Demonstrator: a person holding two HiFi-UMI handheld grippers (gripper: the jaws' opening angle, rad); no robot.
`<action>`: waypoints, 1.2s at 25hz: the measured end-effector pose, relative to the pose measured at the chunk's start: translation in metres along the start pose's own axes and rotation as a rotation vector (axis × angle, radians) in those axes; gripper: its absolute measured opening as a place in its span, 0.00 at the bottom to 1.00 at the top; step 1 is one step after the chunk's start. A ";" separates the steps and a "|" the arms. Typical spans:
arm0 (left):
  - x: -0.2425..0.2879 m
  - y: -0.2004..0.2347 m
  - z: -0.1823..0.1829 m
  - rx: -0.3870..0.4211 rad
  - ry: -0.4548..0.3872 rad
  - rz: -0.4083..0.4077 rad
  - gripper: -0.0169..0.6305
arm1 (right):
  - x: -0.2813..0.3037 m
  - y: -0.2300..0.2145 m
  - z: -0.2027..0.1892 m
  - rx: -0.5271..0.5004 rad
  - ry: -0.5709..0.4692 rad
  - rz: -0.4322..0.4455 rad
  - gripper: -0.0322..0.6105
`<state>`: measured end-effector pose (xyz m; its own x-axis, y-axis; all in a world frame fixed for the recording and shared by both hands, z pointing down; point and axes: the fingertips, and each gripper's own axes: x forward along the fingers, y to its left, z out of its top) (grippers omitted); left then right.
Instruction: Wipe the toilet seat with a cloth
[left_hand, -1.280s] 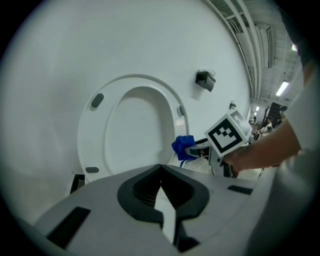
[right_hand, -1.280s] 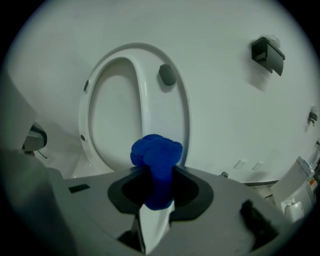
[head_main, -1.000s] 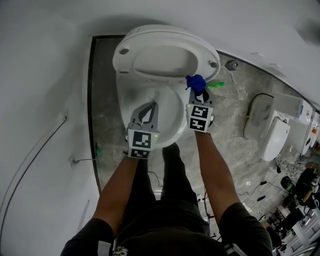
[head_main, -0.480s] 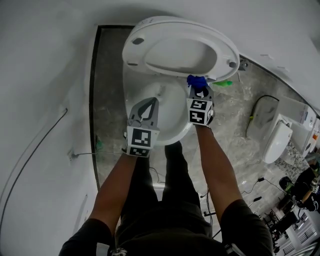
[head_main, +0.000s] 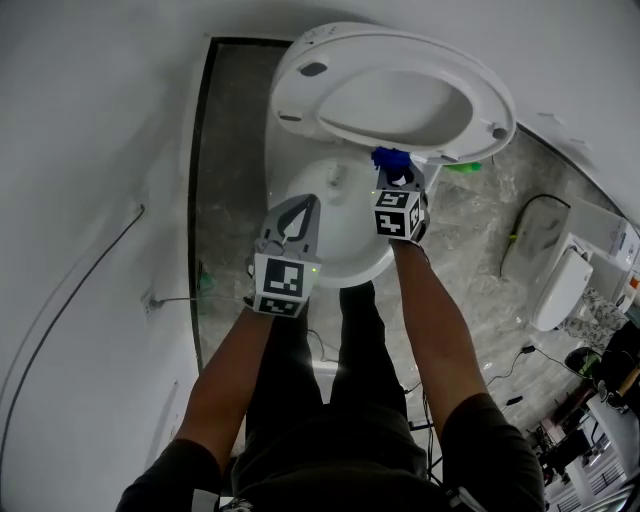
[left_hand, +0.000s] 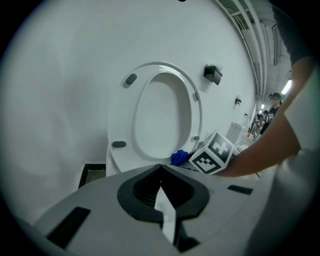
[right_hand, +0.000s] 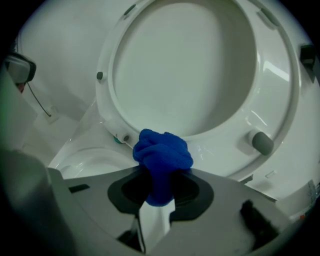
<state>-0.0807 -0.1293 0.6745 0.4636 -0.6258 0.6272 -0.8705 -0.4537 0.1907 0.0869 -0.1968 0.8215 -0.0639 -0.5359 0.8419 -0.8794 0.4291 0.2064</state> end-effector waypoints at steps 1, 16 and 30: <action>-0.002 0.003 -0.001 -0.006 0.001 0.000 0.04 | 0.001 0.006 0.001 -0.002 -0.001 0.006 0.20; -0.037 0.059 -0.011 -0.050 -0.017 0.062 0.04 | 0.013 0.113 0.071 -0.080 -0.081 0.130 0.20; -0.060 0.062 0.014 -0.057 -0.074 0.084 0.04 | -0.033 0.128 0.145 -0.115 -0.250 0.137 0.20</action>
<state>-0.1603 -0.1286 0.6377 0.3977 -0.7061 0.5859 -0.9138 -0.3624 0.1835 -0.0922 -0.2292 0.7484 -0.3048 -0.6240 0.7195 -0.7965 0.5812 0.1666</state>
